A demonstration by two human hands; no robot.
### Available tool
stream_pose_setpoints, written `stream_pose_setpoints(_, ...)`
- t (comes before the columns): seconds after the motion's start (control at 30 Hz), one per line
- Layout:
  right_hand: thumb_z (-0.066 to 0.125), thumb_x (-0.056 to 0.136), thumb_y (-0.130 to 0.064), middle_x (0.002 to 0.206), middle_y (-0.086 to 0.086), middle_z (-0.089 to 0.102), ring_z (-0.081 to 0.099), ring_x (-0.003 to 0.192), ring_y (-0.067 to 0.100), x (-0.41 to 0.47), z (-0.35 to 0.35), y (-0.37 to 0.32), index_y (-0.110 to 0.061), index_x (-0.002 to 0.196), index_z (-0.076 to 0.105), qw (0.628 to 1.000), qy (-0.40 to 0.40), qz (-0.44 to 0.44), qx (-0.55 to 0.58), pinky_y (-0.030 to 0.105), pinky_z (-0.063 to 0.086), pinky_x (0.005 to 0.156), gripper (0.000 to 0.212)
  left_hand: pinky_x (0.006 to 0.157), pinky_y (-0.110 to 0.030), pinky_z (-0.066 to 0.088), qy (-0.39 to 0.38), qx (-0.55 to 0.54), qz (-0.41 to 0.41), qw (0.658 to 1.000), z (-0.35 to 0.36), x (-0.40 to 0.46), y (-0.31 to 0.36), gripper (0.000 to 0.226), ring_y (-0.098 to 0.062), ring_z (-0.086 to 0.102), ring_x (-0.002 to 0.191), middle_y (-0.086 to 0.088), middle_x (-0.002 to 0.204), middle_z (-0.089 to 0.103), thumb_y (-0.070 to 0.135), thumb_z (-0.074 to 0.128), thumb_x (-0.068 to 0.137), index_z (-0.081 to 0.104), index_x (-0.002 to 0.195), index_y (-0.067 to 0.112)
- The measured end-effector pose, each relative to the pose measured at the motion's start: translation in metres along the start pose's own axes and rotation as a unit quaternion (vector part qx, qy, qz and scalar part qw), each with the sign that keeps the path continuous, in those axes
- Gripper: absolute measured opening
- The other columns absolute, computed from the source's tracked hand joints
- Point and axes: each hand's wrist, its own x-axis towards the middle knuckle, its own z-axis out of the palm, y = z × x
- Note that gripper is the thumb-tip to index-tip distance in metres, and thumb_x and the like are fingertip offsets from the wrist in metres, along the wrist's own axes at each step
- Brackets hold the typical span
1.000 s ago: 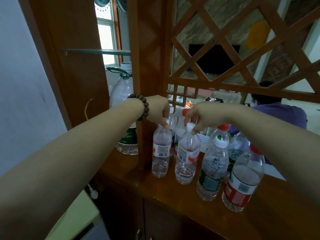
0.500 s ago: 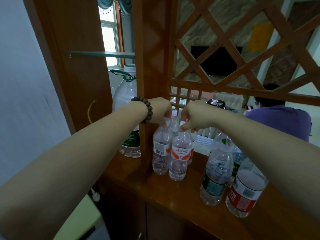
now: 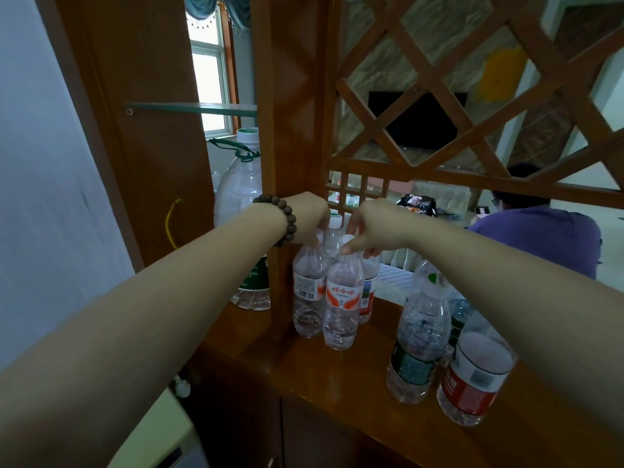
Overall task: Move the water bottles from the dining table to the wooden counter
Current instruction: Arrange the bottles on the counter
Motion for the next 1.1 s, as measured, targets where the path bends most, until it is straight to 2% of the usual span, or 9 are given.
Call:
stream_pose_setpoints(0.17,0.074,0.079,-0.035,0.091,0.001,0.07,0.07,0.072,0.011,-0.016,-0.019,0.01,-0.012,0.113,0.064,1.0,0.017,-0.008,0.009,0.025,0.058,0.068,0.042,0.082,-0.023,0.048,0.041,-0.041,0.028,0.998,-0.003,-0.003,-0.004,0.042,-0.019,0.059,0.106,-0.006,0.118,0.063,0.029,0.065,0.088,0.059,0.123,0.008)
stream_pose_setpoints(0.3,0.071,0.082,-0.028,0.089,0.0,0.071,0.07,0.078,0.011,-0.047,-0.045,0.025,-0.016,0.108,0.066,0.999,0.036,0.003,0.007,0.029,0.059,0.074,0.029,0.074,-0.012,0.046,0.111,-0.151,0.067,0.98,-0.017,0.004,0.006,0.036,-0.008,0.059,0.098,0.002,0.11,0.064,0.032,0.069,0.085,0.064,0.116,0.014)
stream_pose_setpoints(0.4,0.072,0.082,-0.026,0.087,-0.001,0.072,0.068,0.077,0.01,-0.072,-0.063,0.046,-0.016,0.104,0.069,0.998,0.061,0.026,-0.003,0.03,0.057,0.075,0.024,0.081,-0.021,0.051,0.139,-0.228,0.116,0.957,-0.029,0.016,0.032,0.029,-0.007,0.062,0.094,0.004,0.1,0.067,0.033,0.071,0.083,0.069,0.106,0.015)
stream_pose_setpoints(0.53,0.075,0.079,-0.029,0.1,0.001,0.072,0.065,0.092,0.015,-0.101,-0.073,0.075,-0.02,0.103,0.07,0.993,0.073,0.065,-0.064,0.035,0.051,0.089,0.026,0.086,-0.029,0.052,0.111,-0.246,0.17,0.948,-0.03,0.039,0.077,0.028,-0.009,0.062,0.094,0.005,0.099,0.065,0.033,0.074,0.08,0.068,0.103,0.018)
stream_pose_setpoints(0.67,0.072,0.08,-0.038,0.123,0.002,0.062,0.059,0.11,0.018,-0.123,-0.069,0.095,-0.02,0.127,0.059,0.991,0.022,0.105,-0.085,0.029,0.045,0.092,0.052,0.081,-0.025,0.048,0.04,-0.192,0.183,0.963,-0.022,0.061,0.107,0.049,-0.01,0.058,0.095,0.006,0.106,0.058,0.042,0.073,0.078,0.059,0.12,0.022)
stream_pose_setpoints(0.73,0.071,0.081,-0.04,0.131,0.003,0.057,0.057,0.115,0.019,-0.126,-0.06,0.103,-0.024,0.135,0.052,0.99,0.002,0.119,-0.074,0.035,0.045,0.099,0.06,0.08,-0.026,0.046,0.01,-0.175,0.185,0.967,-0.017,0.07,0.114,0.052,-0.009,0.057,0.092,0.004,0.108,0.058,0.045,0.074,0.076,0.058,0.121,0.024)
stream_pose_setpoints(0.8,0.072,0.08,-0.039,0.132,0.004,0.057,0.06,0.11,0.021,-0.124,-0.051,0.11,-0.025,0.134,0.051,0.99,-0.012,0.121,-0.078,0.039,0.05,0.095,0.059,0.075,-0.023,0.044,-0.002,-0.175,0.191,0.966,-0.012,0.078,0.114,0.042,-0.006,0.057,0.085,0.006,0.102,0.061,0.045,0.076,0.074,0.061,0.11,0.028)
stream_pose_setpoints(0.9,0.074,0.079,-0.035,0.125,0.005,0.062,0.062,0.103,0.022,-0.116,-0.041,0.116,-0.024,0.124,0.06,0.99,-0.011,0.111,-0.081,0.039,0.052,0.09,0.048,0.068,-0.022,0.049,-0.005,-0.194,0.193,0.962,-0.005,0.084,0.112,0.028,-0.014,0.065,0.084,0.009,0.09,0.064,0.038,0.077,0.075,0.064,0.097,0.028)
stream_pose_setpoints(1.1,0.073,0.081,-0.03,0.108,0.003,0.063,0.057,0.091,0.017,-0.103,-0.04,0.112,-0.02,0.115,0.066,0.991,0.033,0.098,-0.085,0.03,0.046,0.081,0.035,0.057,-0.016,0.05,0.012,-0.225,0.166,0.96,-0.01,0.082,0.097,0.03,-0.007,0.066,0.072,0.001,0.095,0.068,0.032,0.075,0.079,0.066,0.105,0.019)
